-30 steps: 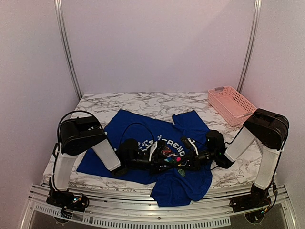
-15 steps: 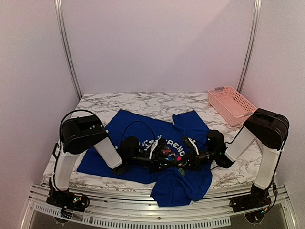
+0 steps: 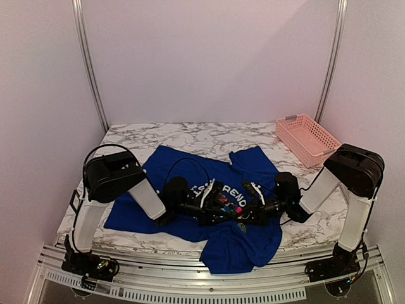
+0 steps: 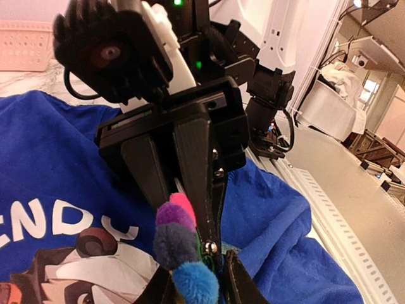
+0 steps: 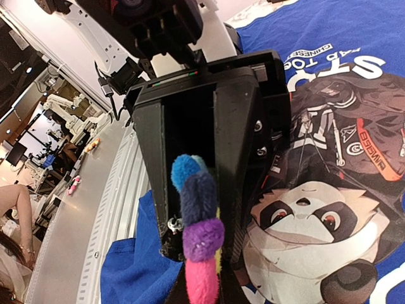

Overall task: Pin the brooch onto the clothing
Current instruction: Pin the clothing with brooches onto the flattened clothing, then flatten out the clothing with brooches at the center of the board.

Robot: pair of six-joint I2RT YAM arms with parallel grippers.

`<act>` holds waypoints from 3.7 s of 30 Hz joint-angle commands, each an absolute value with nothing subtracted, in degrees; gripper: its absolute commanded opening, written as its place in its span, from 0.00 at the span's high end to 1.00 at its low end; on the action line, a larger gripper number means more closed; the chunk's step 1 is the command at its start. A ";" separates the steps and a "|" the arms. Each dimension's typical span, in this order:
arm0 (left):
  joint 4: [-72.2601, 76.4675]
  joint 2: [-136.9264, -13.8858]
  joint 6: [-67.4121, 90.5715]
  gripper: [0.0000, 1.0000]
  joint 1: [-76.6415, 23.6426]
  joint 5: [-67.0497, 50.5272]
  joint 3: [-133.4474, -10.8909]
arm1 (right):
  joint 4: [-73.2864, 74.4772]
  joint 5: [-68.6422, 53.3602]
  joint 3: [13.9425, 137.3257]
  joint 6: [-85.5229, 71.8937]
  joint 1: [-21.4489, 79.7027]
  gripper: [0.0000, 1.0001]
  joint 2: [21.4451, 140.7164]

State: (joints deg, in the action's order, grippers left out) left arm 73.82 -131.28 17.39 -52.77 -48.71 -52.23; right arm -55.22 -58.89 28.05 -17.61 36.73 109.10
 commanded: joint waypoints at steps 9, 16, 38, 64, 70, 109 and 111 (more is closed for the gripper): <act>70.59 -131.83 14.80 0.79 -53.79 -52.37 -56.64 | -55.21 -57.92 28.39 -18.19 37.99 1.00 108.15; 69.46 -131.59 13.10 0.74 -53.96 -52.49 -56.47 | -55.11 -58.01 28.44 -18.01 38.14 1.00 108.14; 58.09 -124.74 2.43 0.26 -52.64 -53.67 -51.14 | -54.88 -57.32 28.58 -18.81 37.52 1.00 108.26; -33.10 -102.21 -64.37 0.25 -47.13 -38.54 -61.31 | -34.23 -13.20 32.34 27.57 49.04 1.00 101.96; -36.64 -97.79 -65.32 0.26 -45.75 -32.62 -59.52 | -33.31 -3.27 33.41 37.95 52.96 0.88 104.35; -30.55 -82.75 -66.09 0.40 -36.47 -4.88 -47.02 | 11.13 2.94 47.72 -10.32 37.91 0.52 84.22; -29.53 -82.42 -65.85 0.40 -36.47 -4.07 -46.04 | 11.23 3.40 47.68 -12.66 36.97 0.53 86.24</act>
